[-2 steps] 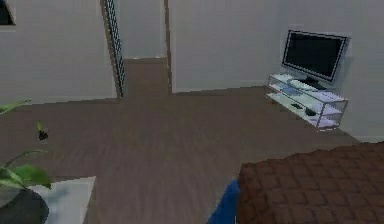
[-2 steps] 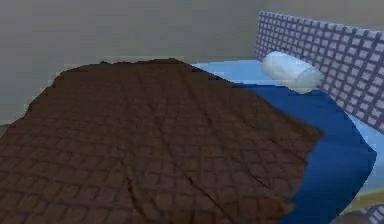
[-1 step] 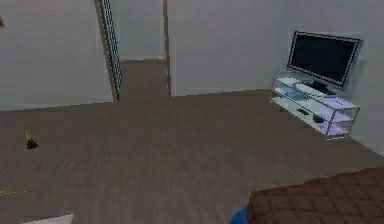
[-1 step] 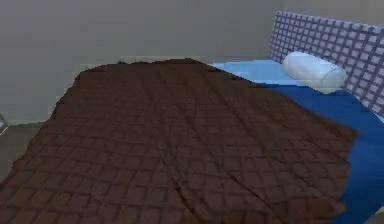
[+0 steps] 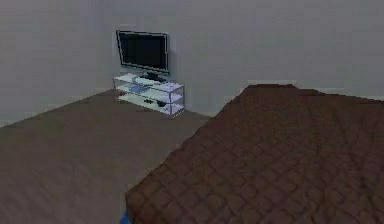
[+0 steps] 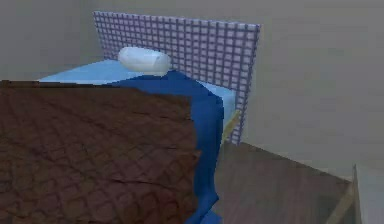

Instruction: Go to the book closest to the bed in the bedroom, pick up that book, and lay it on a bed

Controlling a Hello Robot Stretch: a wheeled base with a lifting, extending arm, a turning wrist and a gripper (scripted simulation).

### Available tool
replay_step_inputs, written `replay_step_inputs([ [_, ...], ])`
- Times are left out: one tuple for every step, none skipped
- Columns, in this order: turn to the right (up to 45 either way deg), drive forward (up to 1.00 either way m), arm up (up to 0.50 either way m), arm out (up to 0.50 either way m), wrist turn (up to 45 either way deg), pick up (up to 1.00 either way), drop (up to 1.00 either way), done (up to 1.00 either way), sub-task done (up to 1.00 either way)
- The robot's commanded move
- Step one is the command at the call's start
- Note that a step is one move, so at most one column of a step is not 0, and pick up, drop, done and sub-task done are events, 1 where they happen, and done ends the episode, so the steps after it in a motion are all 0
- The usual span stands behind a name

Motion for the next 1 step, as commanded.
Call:
replay_step_inputs([
  [45.0, 0.0, 0.0, 0.0, 0.0, 0.0, 0.0, 0.0, 0.0],
])
